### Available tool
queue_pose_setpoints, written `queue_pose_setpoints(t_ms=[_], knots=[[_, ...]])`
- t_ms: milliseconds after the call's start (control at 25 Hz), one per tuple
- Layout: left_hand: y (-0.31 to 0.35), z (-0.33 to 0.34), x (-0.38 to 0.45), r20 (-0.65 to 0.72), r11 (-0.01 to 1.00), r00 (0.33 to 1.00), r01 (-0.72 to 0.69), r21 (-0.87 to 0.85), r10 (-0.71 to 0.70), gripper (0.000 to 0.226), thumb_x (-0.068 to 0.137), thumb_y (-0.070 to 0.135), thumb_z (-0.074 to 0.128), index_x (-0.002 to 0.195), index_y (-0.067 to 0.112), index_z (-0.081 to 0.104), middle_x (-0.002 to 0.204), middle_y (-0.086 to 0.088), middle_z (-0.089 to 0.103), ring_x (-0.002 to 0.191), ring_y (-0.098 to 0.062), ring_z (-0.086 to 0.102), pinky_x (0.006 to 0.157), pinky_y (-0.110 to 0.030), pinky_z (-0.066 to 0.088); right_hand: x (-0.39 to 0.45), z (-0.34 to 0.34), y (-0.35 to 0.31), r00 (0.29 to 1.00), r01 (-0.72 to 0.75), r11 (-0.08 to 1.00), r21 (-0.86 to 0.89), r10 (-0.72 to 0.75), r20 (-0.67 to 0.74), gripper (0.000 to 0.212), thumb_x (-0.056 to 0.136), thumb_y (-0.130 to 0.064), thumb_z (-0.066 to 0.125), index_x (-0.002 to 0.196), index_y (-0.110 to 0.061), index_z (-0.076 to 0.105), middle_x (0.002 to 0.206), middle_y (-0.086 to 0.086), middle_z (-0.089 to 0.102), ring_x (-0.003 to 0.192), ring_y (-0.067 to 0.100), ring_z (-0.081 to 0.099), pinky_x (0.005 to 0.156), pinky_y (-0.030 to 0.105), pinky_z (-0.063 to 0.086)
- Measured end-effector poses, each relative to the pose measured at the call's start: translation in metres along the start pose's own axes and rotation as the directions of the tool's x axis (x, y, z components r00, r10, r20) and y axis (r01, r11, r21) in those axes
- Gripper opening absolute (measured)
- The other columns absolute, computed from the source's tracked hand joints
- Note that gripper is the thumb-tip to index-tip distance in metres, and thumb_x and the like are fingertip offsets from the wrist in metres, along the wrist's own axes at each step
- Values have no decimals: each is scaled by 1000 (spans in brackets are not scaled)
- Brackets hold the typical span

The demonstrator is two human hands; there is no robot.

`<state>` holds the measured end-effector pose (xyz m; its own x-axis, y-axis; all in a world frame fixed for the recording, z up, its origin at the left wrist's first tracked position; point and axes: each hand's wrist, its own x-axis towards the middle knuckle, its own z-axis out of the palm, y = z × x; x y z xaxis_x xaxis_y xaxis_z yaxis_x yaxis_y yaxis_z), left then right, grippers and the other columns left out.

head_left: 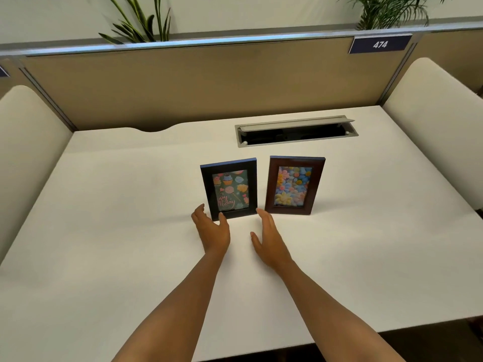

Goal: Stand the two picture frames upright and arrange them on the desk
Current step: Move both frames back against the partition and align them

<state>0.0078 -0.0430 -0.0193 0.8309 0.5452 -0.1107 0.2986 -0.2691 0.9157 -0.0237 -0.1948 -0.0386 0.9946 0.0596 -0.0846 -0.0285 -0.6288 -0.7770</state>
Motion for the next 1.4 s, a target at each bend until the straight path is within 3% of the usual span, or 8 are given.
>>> queue_pose_setpoints(t_ms=[120,240,640,1000,1400], knots=[[-4,-3,6,63,998,998,-10,-54,14,54,93,11,67,141,16,43,145,-5,48,129,-27,52,98,-29,45,6,9,-13,997,-75,995,70,73,29,74,101,-22,55,157,-19,8,167,0,13,152,20,19,122,34,20],[-4,-5,13,90,995,995,-36,-90,44,52,91,8,68,138,17,47,139,-4,55,123,-25,56,94,-27,49,12,13,-21,990,-144,982,118,143,16,79,99,-20,58,158,-19,5,167,1,13,153,22,19,122,37,21],[10,-5,29,-31,993,999,34,-114,-37,40,90,15,72,128,8,62,124,-11,67,112,-29,64,84,-22,45,21,24,-32,981,-140,959,245,168,-96,75,95,-10,65,156,-14,21,161,5,31,148,24,31,121,39,30],[7,-23,71,-22,997,997,-73,-16,73,39,94,21,67,130,9,60,127,-11,67,115,-31,64,90,-36,54,50,44,-49,981,-145,925,352,181,-71,67,94,-1,63,152,-13,32,156,7,40,142,27,42,114,33,36],[9,-51,149,-34,972,977,-207,108,212,41,94,25,66,131,10,59,127,-10,68,112,-31,67,86,-38,56,103,62,-75,1000,-20,959,284,24,-13,69,94,-6,65,152,-24,32,156,-1,41,141,19,44,114,32,36]])
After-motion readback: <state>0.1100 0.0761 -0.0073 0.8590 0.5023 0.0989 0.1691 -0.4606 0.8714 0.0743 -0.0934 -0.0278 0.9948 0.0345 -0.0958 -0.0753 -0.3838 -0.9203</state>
